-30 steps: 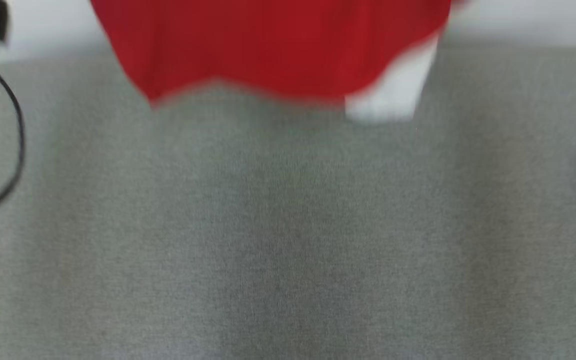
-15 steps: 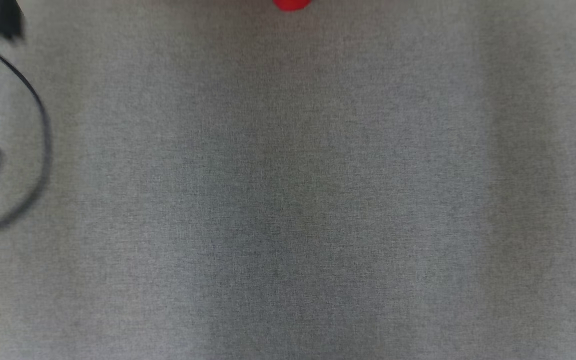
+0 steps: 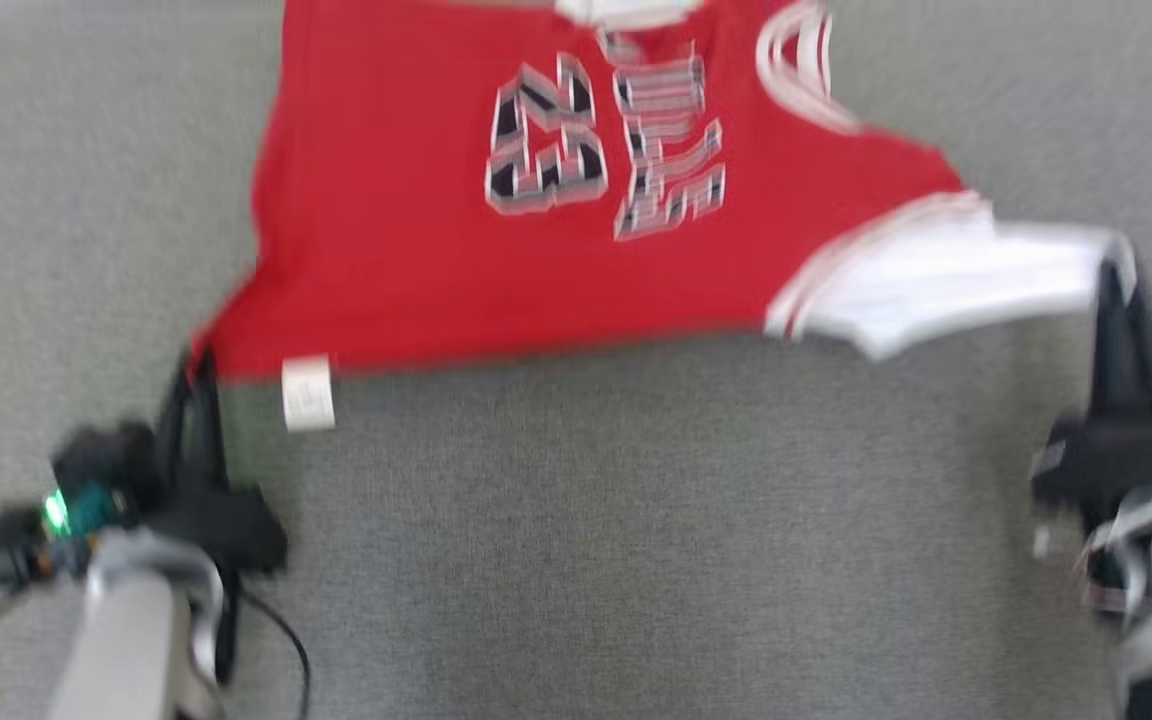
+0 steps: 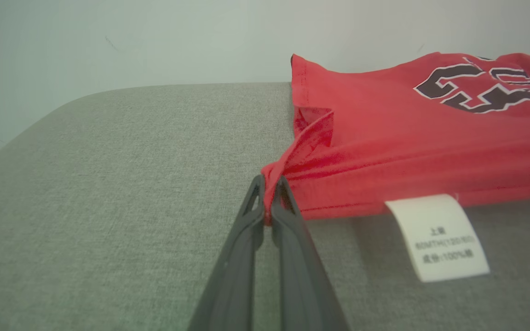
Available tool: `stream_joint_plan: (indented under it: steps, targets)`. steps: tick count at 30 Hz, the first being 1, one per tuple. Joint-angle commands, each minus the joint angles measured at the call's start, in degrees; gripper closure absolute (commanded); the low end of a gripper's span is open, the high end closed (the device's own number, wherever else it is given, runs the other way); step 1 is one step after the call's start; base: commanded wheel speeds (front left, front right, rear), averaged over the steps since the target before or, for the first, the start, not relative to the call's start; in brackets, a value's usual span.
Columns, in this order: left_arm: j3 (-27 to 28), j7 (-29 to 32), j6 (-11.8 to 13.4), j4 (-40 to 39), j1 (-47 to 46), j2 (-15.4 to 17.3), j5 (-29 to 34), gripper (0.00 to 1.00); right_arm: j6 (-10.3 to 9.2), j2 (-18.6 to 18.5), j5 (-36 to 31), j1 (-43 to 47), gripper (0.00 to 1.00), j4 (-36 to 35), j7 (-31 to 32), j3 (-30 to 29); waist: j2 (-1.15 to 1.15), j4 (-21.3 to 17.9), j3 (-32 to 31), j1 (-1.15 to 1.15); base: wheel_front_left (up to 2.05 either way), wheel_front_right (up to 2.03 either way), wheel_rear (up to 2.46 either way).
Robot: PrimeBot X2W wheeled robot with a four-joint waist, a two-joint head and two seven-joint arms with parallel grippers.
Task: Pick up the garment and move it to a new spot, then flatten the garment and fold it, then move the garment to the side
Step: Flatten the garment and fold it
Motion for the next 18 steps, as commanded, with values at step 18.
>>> stream_joint_plan:
  steps: [18]
  targets:
    - [7.8, -0.1, -1.5, -0.2, 28.4, -6.2, 4.7, 1.0, -0.29, 4.5, -1.9, 25.9, 1.0, 7.0, -0.3, 0.7, 0.0, -1.6, -22.5, 0.02, 0.0, 0.0, 0.0]
